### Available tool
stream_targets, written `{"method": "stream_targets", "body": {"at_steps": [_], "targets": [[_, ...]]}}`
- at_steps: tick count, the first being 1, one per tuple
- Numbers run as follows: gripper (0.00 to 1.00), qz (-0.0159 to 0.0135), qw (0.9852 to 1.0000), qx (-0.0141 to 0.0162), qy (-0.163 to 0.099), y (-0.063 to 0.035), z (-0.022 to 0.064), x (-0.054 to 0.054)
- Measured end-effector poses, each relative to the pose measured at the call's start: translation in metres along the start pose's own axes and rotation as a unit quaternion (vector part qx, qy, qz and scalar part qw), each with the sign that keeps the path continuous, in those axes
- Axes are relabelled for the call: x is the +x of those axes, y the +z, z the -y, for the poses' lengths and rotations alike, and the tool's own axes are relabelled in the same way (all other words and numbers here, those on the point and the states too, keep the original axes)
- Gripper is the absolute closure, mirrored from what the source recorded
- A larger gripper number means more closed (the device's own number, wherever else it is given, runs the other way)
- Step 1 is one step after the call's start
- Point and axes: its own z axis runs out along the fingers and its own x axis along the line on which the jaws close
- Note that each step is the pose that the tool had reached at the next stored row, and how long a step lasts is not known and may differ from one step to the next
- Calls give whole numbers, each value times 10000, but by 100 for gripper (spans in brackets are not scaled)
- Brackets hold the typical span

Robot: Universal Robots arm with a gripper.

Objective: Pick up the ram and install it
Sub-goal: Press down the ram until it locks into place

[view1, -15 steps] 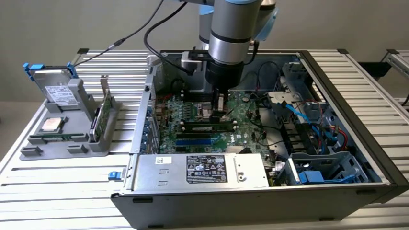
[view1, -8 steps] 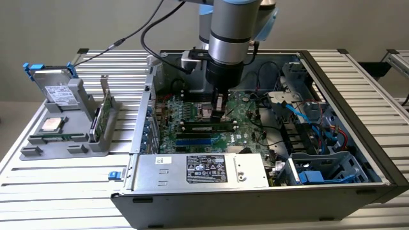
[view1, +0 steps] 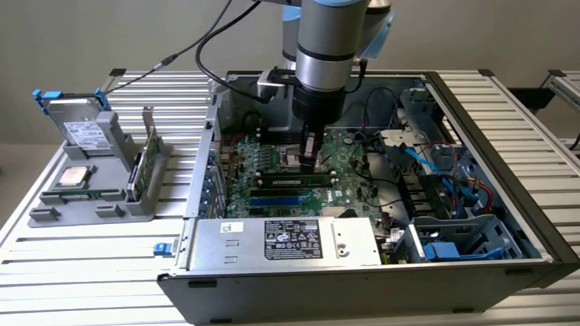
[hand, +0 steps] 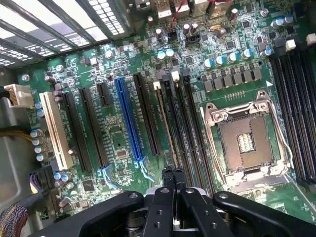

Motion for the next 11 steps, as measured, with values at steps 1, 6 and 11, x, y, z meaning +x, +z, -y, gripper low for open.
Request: {"method": "stream_targets", "body": {"at_steps": [1,6,11], "targets": [[90,6,10000,12,61,0,0,0],[90,33,9994,66,346,0,0,0],[90,58,9979,116,629,0,0,0]]}}
